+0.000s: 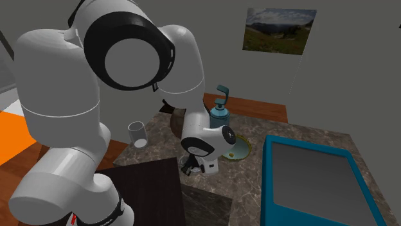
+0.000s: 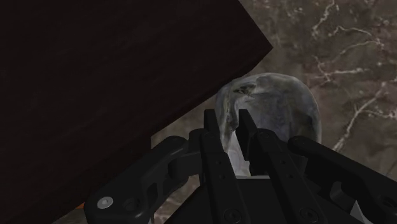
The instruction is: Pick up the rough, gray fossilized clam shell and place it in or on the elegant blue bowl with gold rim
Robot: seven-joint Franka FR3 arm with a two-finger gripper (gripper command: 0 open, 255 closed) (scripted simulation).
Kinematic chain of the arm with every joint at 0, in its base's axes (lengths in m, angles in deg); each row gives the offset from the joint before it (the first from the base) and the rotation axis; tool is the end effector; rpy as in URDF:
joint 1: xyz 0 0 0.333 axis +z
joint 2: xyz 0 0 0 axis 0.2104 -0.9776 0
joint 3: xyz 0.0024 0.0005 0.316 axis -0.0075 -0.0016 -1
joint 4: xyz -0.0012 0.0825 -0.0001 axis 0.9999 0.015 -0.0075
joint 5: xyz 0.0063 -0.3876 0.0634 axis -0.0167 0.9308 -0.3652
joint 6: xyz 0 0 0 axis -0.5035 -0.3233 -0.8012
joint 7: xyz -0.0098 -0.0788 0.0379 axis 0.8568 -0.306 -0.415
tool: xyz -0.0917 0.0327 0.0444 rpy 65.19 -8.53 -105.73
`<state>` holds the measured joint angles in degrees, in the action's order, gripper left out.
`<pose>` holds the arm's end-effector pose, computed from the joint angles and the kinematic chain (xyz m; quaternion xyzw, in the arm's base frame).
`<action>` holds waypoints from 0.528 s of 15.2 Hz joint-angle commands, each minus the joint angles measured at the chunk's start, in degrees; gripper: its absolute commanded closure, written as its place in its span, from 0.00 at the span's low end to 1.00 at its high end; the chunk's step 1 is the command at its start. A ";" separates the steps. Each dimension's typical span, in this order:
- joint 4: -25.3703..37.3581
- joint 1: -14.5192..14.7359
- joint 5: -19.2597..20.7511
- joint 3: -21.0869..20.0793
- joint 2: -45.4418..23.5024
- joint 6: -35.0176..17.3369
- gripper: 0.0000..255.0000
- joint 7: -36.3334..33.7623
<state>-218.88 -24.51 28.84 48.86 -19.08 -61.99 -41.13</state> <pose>0.3498 0.1336 0.1230 -0.9168 0.2755 0.2684 0.1075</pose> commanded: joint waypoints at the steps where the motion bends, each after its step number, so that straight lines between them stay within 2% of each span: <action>1: -0.02 0.00 0.00 0.00 -0.02 0.00 1.00 0.00; 4: 0.00 0.05 -0.01 -0.02 -0.11 -0.07 1.00 -0.03; 8: -0.82 -0.71 -0.99 -1.06 4.36 3.47 1.00 -0.42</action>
<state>-219.59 -25.11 28.03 48.04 -15.69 -59.45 -41.37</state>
